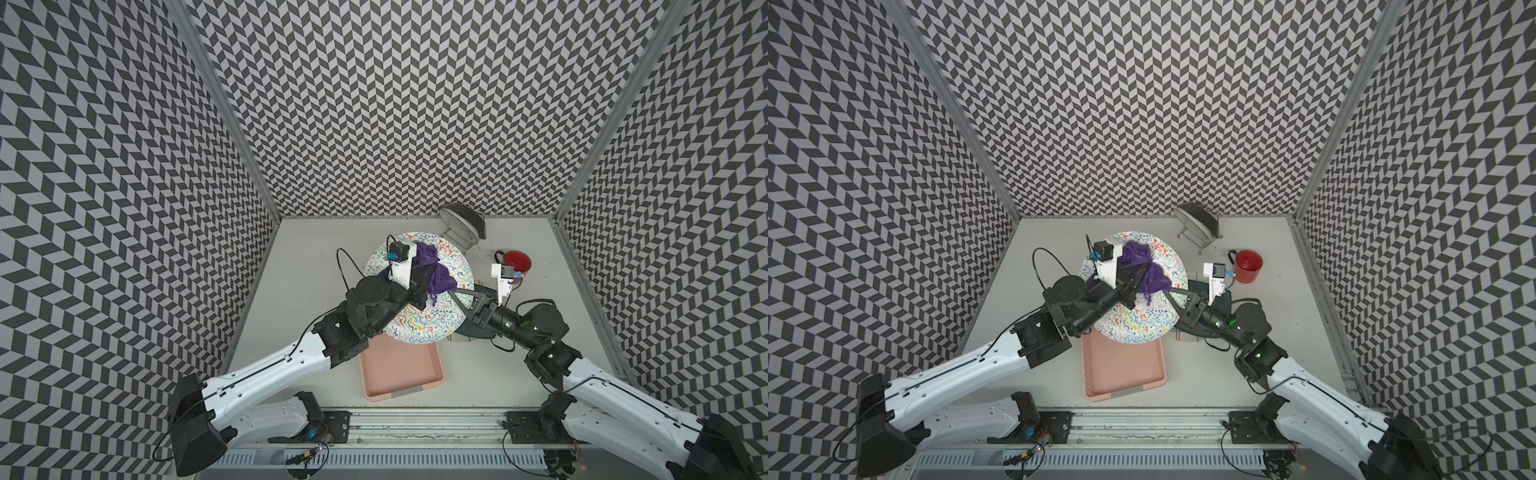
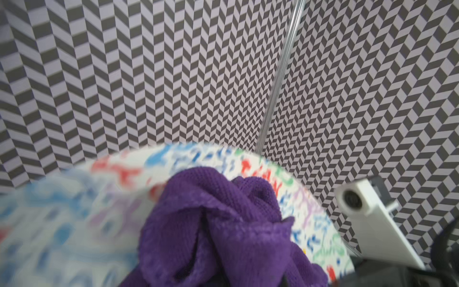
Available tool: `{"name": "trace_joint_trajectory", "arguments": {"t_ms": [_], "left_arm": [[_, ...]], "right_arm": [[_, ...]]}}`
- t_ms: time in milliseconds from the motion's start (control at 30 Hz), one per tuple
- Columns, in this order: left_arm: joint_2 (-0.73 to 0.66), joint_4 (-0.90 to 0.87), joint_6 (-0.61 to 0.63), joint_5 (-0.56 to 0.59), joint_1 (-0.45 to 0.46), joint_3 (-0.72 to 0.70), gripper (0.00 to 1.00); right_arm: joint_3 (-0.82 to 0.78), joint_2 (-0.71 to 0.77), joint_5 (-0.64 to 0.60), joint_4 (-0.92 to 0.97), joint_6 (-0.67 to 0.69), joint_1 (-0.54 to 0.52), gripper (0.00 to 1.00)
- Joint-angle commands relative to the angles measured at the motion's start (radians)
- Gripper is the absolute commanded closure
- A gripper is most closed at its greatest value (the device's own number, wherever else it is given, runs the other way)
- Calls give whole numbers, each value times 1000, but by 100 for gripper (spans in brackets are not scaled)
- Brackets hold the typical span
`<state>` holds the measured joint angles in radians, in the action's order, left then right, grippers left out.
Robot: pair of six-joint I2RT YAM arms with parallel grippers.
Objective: Wipe the wet plate dry
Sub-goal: Wipe the plate with towel.
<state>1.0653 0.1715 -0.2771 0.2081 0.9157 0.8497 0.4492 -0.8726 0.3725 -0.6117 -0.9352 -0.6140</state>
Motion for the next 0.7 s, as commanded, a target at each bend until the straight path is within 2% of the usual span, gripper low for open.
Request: {"name": "trace_joint_trajectory", "arguments": {"t_ms": [0,133,200,333,400,467,533,667], "left_arm": [[-75,-96,-108,-38,-146,-115,100],[-171,-56,-153,-176,-193,-204,100],[-233,14,-240,-316,-252,-236,100],[-343,388,-588,-697,-480,-314,100],[-338,559,-753,-823,-552,-317,100],[-313,727,-888,-890,-571,-318,100],[-275,883,-1004,-910,-570,-322,100],[-193,1197,-1226,-920,-549,-319,100]], "right_arm": [[68,76,152,-498,-148,102,100],[31,95,168,-580,-226,134,100],[13,102,172,-637,-270,140,100],[-10,113,177,-728,-365,166,100],[-11,101,201,-761,-387,167,100],[-24,79,213,-811,-420,166,100],[-38,49,220,-874,-455,167,100],[27,-30,344,-863,-452,152,100]]}}
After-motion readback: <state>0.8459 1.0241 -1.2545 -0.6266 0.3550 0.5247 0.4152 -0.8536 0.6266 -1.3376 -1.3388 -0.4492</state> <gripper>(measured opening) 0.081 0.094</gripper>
